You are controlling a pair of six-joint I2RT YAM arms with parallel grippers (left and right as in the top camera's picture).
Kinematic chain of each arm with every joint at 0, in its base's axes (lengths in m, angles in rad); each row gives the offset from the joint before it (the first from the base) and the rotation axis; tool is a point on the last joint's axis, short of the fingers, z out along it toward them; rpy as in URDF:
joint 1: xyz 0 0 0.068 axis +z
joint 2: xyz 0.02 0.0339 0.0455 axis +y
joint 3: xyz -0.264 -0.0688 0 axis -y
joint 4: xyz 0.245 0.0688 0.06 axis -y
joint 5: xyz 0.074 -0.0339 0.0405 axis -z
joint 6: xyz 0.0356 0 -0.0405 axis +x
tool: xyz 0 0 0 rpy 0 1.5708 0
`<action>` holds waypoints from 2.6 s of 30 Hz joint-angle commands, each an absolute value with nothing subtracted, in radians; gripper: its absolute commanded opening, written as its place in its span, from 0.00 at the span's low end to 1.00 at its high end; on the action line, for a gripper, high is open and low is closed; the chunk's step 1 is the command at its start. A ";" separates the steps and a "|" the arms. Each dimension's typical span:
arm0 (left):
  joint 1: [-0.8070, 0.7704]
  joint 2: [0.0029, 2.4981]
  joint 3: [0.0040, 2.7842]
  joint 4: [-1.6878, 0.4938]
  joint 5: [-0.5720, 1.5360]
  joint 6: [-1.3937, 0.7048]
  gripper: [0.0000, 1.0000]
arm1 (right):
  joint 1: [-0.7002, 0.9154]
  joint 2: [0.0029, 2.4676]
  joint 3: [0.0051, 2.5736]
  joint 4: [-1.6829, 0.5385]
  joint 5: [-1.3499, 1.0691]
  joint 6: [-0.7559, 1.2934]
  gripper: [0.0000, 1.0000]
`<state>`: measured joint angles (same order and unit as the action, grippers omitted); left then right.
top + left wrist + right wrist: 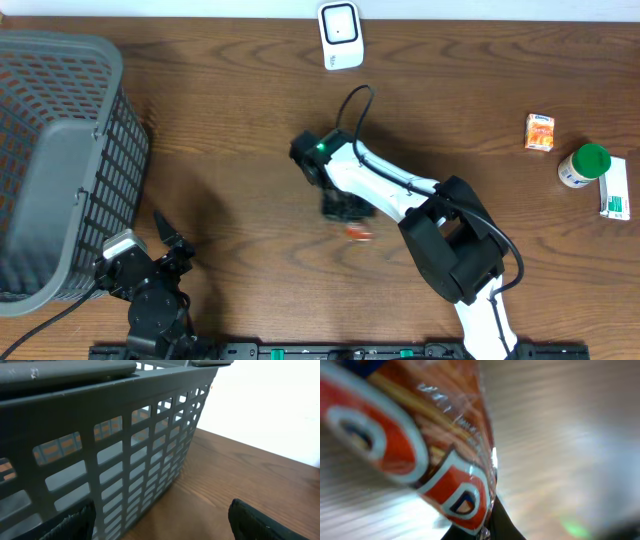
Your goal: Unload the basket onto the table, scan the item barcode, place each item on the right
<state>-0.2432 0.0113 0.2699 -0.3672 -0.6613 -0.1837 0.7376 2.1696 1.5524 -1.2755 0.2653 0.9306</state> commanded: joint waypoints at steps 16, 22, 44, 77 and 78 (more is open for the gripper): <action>-0.242 0.010 0.273 -0.366 -0.674 -0.189 0.85 | 0.765 2.127 1.537 -1.522 0.829 1.242 0.11; -0.242 0.010 0.273 -0.366 -0.674 -0.189 0.85 | 0.846 2.127 1.537 -1.542 0.829 1.241 0.50; -0.242 0.010 0.273 -0.366 -0.674 -0.189 0.85 | 0.662 2.127 1.537 -1.044 0.696 0.746 0.84; -0.242 0.010 0.273 -0.366 -0.674 -0.189 0.85 | 0.581 2.229 1.614 -1.097 0.432 0.614 0.01; -0.242 0.010 0.273 -0.366 -0.674 -0.189 0.85 | 0.581 2.227 1.637 -1.122 0.389 0.594 0.01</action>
